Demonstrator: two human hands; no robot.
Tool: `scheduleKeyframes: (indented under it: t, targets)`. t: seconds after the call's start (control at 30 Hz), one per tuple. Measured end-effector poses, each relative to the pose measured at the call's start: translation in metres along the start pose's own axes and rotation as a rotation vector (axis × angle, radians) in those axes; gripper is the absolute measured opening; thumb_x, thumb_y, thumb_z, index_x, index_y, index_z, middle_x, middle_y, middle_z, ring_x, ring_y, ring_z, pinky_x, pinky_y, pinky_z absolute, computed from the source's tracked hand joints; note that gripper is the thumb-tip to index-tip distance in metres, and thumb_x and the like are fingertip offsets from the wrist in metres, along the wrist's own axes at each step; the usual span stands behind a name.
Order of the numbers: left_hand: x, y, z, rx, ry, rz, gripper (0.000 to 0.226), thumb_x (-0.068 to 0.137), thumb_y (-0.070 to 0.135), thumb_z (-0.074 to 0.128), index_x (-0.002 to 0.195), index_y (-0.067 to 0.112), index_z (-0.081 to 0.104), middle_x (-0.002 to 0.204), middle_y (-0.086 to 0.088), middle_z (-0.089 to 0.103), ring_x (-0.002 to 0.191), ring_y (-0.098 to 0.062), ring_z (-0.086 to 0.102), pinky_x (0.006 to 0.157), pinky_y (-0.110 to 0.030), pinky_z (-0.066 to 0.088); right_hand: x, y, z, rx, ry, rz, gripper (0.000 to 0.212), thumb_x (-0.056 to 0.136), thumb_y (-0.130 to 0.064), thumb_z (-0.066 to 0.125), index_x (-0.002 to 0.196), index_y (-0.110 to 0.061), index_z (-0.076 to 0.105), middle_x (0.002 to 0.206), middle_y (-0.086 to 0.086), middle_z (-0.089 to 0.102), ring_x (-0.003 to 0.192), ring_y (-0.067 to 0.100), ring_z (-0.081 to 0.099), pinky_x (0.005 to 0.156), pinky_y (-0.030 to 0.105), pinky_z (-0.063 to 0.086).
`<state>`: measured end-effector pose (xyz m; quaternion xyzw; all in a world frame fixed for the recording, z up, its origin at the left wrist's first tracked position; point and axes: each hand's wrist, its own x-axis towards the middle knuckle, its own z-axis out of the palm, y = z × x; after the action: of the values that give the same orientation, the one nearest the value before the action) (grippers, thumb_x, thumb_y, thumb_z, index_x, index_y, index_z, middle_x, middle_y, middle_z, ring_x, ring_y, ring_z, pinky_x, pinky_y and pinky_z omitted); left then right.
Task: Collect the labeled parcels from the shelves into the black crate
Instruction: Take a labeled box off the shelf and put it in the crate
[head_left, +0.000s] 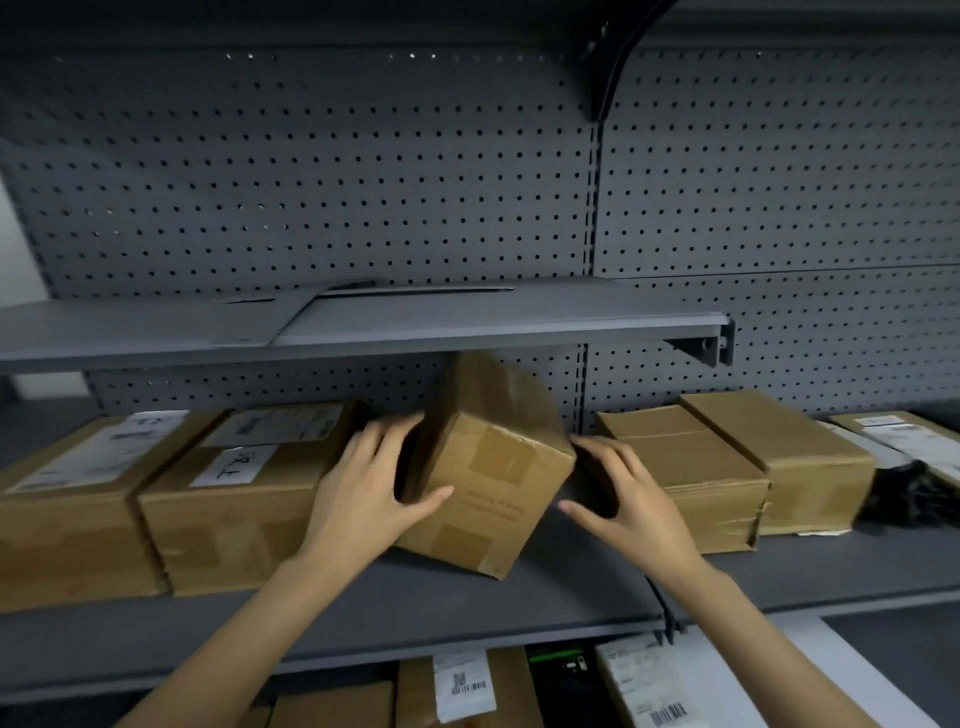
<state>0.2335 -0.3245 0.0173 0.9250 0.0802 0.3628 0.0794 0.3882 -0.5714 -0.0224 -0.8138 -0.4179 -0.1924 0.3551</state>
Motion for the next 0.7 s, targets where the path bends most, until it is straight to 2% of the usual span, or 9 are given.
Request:
scheduleKeyframes:
  t: [0.07,0.13,0.2,0.27,0.33,0.4,0.5,0.63,0.7]
  targets:
    - [0.016,0.009,-0.015,0.063,0.035,0.115,0.079,0.071,0.066,0.058,0.139,0.033,0.032,0.136,0.005,0.041,0.118,-0.016,0.043,0.086,-0.034,0.046,-0.001,-0.003,0.007,0.020,-0.022,0.008,0.065,0.081,-0.057,0.059,0.137,-0.044,0.030,0.135,-0.027,0.031,0.121,0.000,0.042,0.079,0.020,0.047]
    - [0.029,0.016,-0.021,0.153,-0.046,0.189,0.079,0.072,0.069,0.054,0.139,0.038,0.029,0.140,0.009,0.038,0.120,-0.015,0.044,0.087,-0.034,0.046,-0.002,-0.009,0.016,0.058,-0.055,0.022,0.066,0.080,-0.059,0.059,0.137,-0.046,0.028,0.134,-0.028,0.029,0.122,0.000,0.042,0.082,0.023,0.049]
    - [0.033,0.014,-0.018,0.221,-0.140,0.185,0.075,0.074,0.070,0.052,0.138,0.040,0.030,0.139,0.009,0.041,0.119,-0.016,0.046,0.086,-0.033,0.047,-0.007,-0.013,0.029,0.073,-0.119,0.043,0.072,0.079,-0.062,0.059,0.139,-0.048,0.023,0.138,-0.025,0.030,0.123,0.001,0.042,0.086,0.026,0.050]
    - [0.027,0.007,-0.014,0.231,-0.155,0.174,0.066,0.077,0.063,0.056,0.135,0.036,0.039,0.133,0.007,0.047,0.114,-0.017,0.051,0.081,-0.033,0.049,-0.013,-0.018,0.046,0.072,-0.198,0.056,0.078,0.075,-0.068,0.058,0.139,-0.053,0.015,0.141,-0.021,0.030,0.124,0.003,0.042,0.087,0.027,0.050]
    - [0.021,0.000,-0.012,0.195,-0.084,0.190,0.055,0.078,0.052,0.062,0.128,0.031,0.051,0.124,0.006,0.056,0.105,-0.019,0.057,0.073,-0.032,0.052,-0.018,-0.025,0.063,0.063,-0.261,0.058,0.083,0.072,-0.072,0.056,0.139,-0.053,0.011,0.142,-0.019,0.029,0.125,0.004,0.043,0.085,0.028,0.050]
    - [0.021,-0.003,-0.012,0.149,-0.033,0.196,0.045,0.080,0.045,0.064,0.121,0.029,0.057,0.117,0.006,0.060,0.100,-0.018,0.060,0.069,-0.032,0.052,-0.019,-0.034,0.080,0.057,-0.296,0.062,0.087,0.076,-0.067,0.059,0.144,-0.046,0.008,0.145,-0.016,0.027,0.126,0.006,0.042,0.085,0.029,0.050]
    - [0.024,-0.001,-0.011,0.146,-0.043,0.221,0.039,0.082,0.043,0.062,0.119,0.028,0.060,0.115,0.006,0.062,0.099,-0.018,0.060,0.069,-0.032,0.052,-0.014,-0.043,0.101,0.097,-0.295,0.086,0.090,0.081,-0.055,0.064,0.146,-0.039,0.005,0.151,-0.011,0.024,0.128,0.013,0.044,0.092,0.034,0.049]
    - [0.023,-0.006,-0.012,0.169,-0.010,0.210,0.037,0.087,0.048,0.049,0.116,0.029,0.061,0.112,0.008,0.063,0.095,-0.017,0.061,0.062,-0.029,0.052,-0.008,-0.048,0.113,0.142,-0.263,0.114,0.086,0.088,-0.041,0.062,0.147,-0.040,0.000,0.151,-0.009,0.027,0.120,0.020,0.053,0.090,0.040,0.050]
    - [0.021,-0.012,-0.015,0.143,0.003,0.177,0.035,0.088,0.047,0.051,0.117,0.029,0.061,0.114,0.007,0.063,0.096,-0.017,0.061,0.064,-0.030,0.052,-0.007,-0.051,0.114,0.137,-0.235,0.087,0.083,0.090,-0.038,0.060,0.147,-0.042,0.000,0.151,-0.011,0.026,0.119,0.019,0.053,0.087,0.040,0.050]
